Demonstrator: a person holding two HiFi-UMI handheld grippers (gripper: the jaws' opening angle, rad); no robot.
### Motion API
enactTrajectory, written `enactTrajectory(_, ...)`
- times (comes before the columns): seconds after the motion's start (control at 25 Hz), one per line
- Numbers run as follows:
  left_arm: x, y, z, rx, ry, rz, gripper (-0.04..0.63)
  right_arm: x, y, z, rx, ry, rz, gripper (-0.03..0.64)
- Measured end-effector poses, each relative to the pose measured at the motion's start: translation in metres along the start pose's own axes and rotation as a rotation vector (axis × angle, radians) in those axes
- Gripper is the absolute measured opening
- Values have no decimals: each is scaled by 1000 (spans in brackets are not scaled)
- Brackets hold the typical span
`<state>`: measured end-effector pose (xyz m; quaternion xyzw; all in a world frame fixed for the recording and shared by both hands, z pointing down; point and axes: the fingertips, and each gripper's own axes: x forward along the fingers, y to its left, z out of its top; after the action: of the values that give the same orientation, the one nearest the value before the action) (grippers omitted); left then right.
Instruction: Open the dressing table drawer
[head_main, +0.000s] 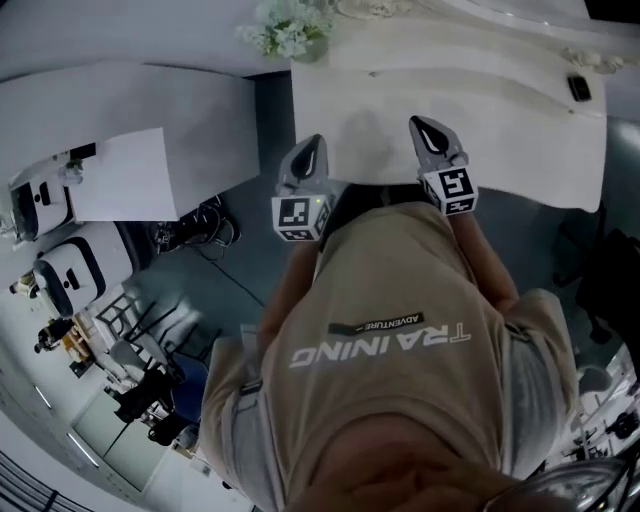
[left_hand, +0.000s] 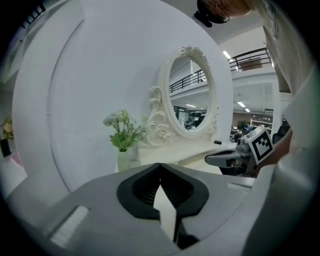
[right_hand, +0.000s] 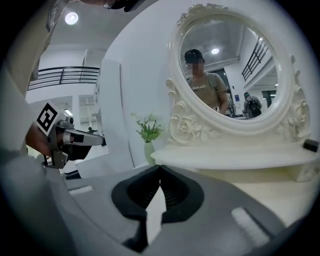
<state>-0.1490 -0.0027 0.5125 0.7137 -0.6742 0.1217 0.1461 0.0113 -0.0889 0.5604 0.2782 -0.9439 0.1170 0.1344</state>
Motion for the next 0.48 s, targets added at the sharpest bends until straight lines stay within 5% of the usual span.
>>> enactTrajectory(0.48,71,-9,-15,1,41,-286,8,-3,-8,50,-81,13,-241,3)
